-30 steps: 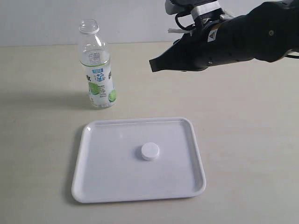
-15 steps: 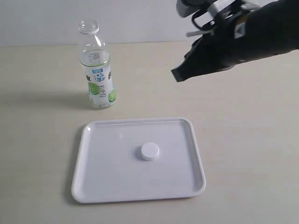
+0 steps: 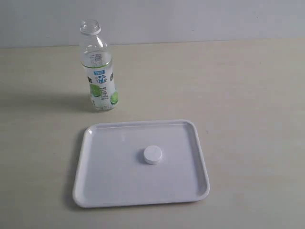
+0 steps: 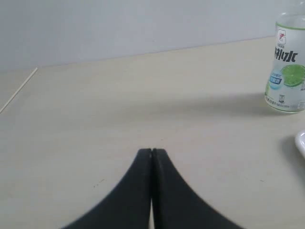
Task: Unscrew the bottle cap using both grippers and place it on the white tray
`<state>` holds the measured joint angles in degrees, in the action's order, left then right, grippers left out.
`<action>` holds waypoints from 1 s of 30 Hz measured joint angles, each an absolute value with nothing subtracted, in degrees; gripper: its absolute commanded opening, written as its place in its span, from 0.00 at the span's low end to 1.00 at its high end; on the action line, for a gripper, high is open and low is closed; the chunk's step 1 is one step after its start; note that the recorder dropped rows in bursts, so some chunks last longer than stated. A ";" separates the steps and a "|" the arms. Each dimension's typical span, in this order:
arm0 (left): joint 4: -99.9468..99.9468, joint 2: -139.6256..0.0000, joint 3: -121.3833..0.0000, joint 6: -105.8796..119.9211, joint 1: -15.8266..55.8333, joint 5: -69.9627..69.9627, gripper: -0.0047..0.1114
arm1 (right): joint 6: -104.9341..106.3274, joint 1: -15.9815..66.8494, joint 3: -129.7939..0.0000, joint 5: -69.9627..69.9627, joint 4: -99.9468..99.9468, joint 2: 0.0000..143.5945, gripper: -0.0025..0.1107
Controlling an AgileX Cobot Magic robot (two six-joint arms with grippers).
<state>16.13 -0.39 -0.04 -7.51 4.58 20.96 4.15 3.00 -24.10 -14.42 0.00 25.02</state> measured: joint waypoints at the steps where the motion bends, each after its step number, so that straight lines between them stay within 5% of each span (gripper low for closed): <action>1: 16.13 -0.39 -0.04 -7.51 4.58 20.96 0.04 | 4.15 1.89 -22.70 -14.27 0.00 22.40 0.02; 14: 16.13 -0.39 -0.04 -7.51 4.58 20.96 0.04 | 4.15 -7.85 -5.37 -13.71 -1.16 0.60 0.02; 30: 16.13 -0.39 -0.04 -7.51 4.58 21.15 0.04 | 0.51 -7.98 -0.28 -16.25 -5.94 0.36 0.02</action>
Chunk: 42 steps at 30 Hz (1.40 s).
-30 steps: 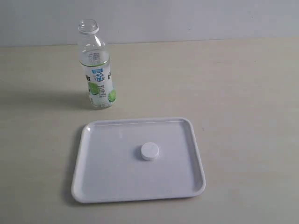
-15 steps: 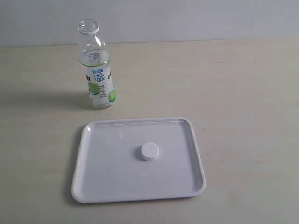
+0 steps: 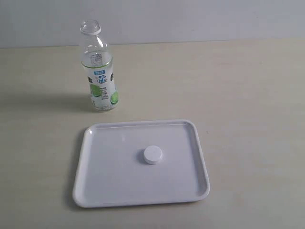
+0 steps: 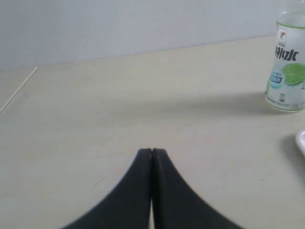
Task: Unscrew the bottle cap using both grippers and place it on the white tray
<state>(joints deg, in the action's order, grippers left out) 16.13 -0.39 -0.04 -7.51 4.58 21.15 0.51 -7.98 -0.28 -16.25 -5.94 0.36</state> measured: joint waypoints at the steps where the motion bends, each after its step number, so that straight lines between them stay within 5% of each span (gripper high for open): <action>1: 16.13 -0.39 -0.04 -7.51 4.58 21.15 0.04 | 0.00 -7.98 -0.28 -16.35 -7.13 0.36 0.02; 42: 16.13 -0.39 -0.04 -7.51 4.58 21.20 0.04 | -1.89 -7.98 -0.28 -16.68 -9.37 0.36 0.02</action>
